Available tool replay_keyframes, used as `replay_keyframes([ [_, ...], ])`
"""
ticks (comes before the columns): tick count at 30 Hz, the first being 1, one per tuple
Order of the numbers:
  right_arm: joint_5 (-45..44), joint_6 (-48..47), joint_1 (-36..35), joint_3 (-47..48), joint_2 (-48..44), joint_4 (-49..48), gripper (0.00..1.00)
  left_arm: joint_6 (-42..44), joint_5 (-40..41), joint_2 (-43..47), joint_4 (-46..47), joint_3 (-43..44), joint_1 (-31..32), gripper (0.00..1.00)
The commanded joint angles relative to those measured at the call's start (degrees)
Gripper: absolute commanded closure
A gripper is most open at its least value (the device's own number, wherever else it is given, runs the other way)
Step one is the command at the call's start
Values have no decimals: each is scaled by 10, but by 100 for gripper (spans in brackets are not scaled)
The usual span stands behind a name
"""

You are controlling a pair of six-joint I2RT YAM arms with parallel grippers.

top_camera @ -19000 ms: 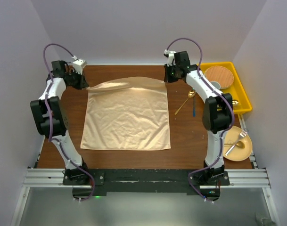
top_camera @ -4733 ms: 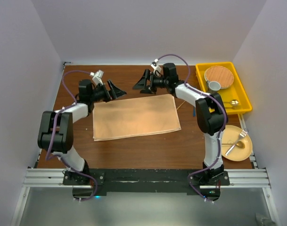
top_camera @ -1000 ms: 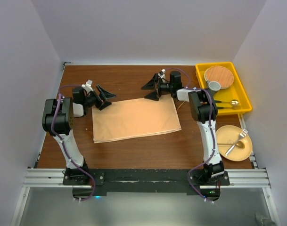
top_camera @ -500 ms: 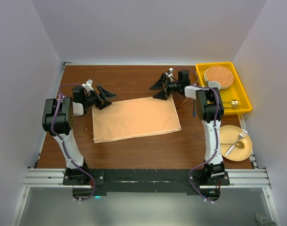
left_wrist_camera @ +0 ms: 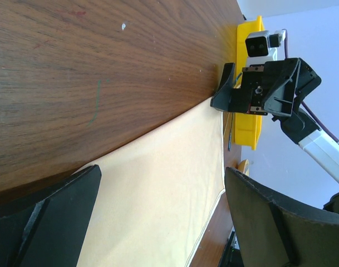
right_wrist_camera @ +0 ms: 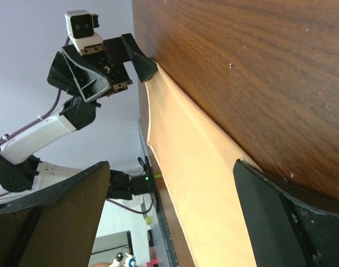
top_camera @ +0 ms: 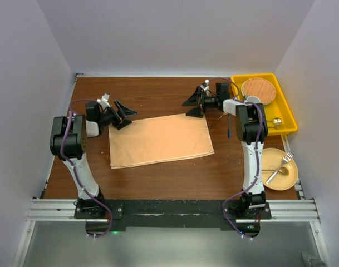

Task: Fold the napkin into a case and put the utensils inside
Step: Smooth out the rectangle-folded napkin at the center of the board.

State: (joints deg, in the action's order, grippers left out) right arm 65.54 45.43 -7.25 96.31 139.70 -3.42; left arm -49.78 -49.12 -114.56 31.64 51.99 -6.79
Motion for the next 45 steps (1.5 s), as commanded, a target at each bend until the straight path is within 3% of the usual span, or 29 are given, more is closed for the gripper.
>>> replay_keyframes([
  [1, -67, -66, 20, -10, 29, 55, 2, 31, 39, -22, -41, 0, -17, 0],
  [7, -83, -48, 17, -17, -2, 37, 2, 21, 28, -28, -36, 9, -23, 0],
  [11, -89, 31, -4, -19, -57, -43, 2, 11, -4, -3, -17, 36, -9, 0],
  [15, -110, 33, -23, 12, -94, -24, 5, -25, -35, 32, -2, 94, 32, 0],
  [19, -142, -12, -27, 28, -117, 32, 11, -59, -14, 29, 1, 133, 63, 0],
  [22, -191, -53, -28, 31, -126, 115, 21, -87, 13, 8, 32, 153, 113, 0],
  [29, -284, -141, -33, 38, -123, 213, 77, -125, 54, -62, 57, 210, 217, 0],
  [32, -298, -157, -41, 41, -118, 222, 87, -159, 58, -102, 88, 235, 244, 0],
  [45, -367, -229, -51, 61, -65, 273, 94, -210, 72, -203, 137, 284, 275, 0],
])
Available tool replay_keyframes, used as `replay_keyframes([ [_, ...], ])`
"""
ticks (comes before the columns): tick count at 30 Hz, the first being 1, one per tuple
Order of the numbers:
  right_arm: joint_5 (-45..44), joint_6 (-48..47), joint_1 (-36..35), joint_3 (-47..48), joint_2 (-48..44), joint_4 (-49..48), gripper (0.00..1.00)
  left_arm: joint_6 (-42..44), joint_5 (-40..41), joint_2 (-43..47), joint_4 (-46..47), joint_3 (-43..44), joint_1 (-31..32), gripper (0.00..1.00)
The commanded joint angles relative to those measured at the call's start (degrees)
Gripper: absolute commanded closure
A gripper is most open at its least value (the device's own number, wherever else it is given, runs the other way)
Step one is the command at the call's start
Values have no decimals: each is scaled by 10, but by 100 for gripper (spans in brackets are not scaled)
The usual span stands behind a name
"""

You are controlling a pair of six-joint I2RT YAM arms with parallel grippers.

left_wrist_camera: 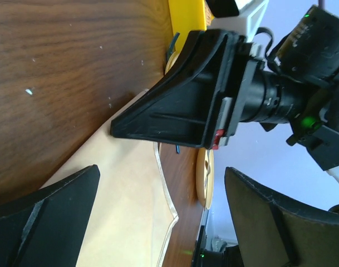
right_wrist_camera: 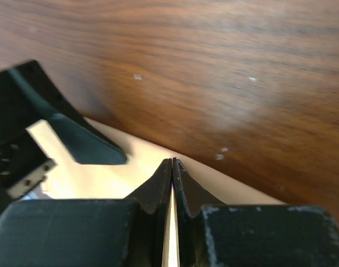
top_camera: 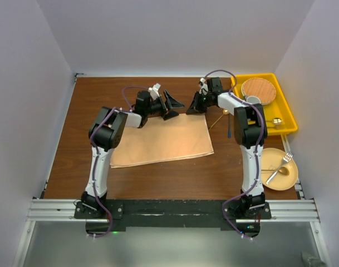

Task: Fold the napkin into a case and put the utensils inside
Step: Smooth out the rectangle-folded napkin at the center of the board.

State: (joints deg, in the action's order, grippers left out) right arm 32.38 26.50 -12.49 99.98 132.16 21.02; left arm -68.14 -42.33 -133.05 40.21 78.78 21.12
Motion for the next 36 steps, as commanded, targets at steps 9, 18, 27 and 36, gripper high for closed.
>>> replay_keyframes([
  [9, -80, -74, 0, 23, 29, 59, 95, -43, -21, 8, 75, -59, -51, 0],
  [18, -82, -73, 0, 18, 30, 63, 95, -7, -70, 76, 55, -155, -141, 0],
  [27, -83, -72, -1, 11, 28, 61, 95, 135, -108, 152, -65, -225, -256, 0],
  [36, -81, -73, -4, -3, 18, 61, 95, 230, -149, 152, -164, -218, -366, 0],
])
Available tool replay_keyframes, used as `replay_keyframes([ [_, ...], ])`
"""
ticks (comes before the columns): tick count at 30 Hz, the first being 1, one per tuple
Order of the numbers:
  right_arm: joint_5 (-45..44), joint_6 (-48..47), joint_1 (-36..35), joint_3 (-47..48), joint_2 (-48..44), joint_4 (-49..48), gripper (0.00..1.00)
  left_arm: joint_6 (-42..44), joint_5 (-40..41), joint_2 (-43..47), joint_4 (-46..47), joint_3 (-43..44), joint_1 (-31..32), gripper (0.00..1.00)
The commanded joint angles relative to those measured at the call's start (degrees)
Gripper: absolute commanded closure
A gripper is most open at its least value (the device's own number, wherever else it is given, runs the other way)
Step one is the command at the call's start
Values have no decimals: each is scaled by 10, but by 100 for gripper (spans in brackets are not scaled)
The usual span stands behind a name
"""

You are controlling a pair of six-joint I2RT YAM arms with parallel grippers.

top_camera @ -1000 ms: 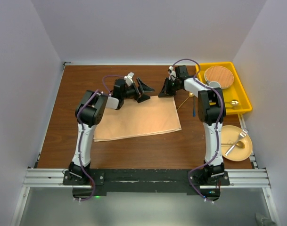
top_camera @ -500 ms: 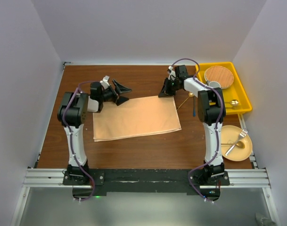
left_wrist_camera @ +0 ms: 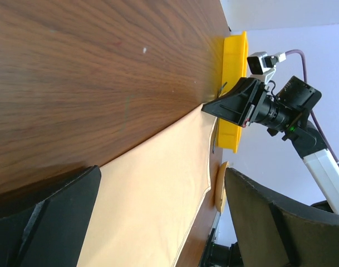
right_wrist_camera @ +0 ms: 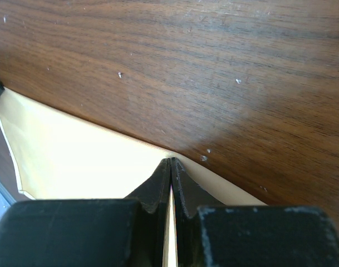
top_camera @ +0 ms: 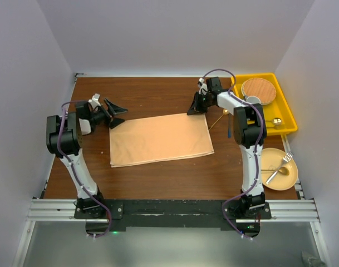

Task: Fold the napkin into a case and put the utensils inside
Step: Smooth out the rectangle-folded napkin at the center of the board.

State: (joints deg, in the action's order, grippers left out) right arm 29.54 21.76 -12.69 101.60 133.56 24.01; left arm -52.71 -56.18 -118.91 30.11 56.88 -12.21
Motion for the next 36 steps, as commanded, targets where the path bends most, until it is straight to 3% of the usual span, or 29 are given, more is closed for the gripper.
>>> replay_keyframes([
  [1, -53, -26, -2, -19, 4, 31, 95, 84, -11, 11, -76, 8, -42, 0],
  [8, 16, -19, -24, 5, -8, 7, 89, 96, -39, 55, -52, 41, -44, 0],
  [11, 100, 48, -32, 13, -30, -61, 73, 93, -50, 84, -51, 60, -34, 0],
  [12, 117, 100, -34, 12, -43, -112, 62, 89, -49, 92, -51, 60, -25, 0],
  [15, 155, 186, -53, 7, -64, -222, 43, 71, -38, 119, -36, 39, 4, 0],
  [18, 171, 278, -77, -6, -73, -324, 32, 45, -21, 134, 1, -4, 29, 0],
  [24, 164, 376, -133, -8, -47, -424, 21, 50, 38, 138, -1, -79, 33, 0],
  [31, 139, 459, -188, 39, 28, -474, 5, 103, 72, 113, -73, -91, 25, 0],
  [36, 132, 499, -208, 43, 64, -493, 2, 115, 80, 101, -110, -80, 25, 0],
])
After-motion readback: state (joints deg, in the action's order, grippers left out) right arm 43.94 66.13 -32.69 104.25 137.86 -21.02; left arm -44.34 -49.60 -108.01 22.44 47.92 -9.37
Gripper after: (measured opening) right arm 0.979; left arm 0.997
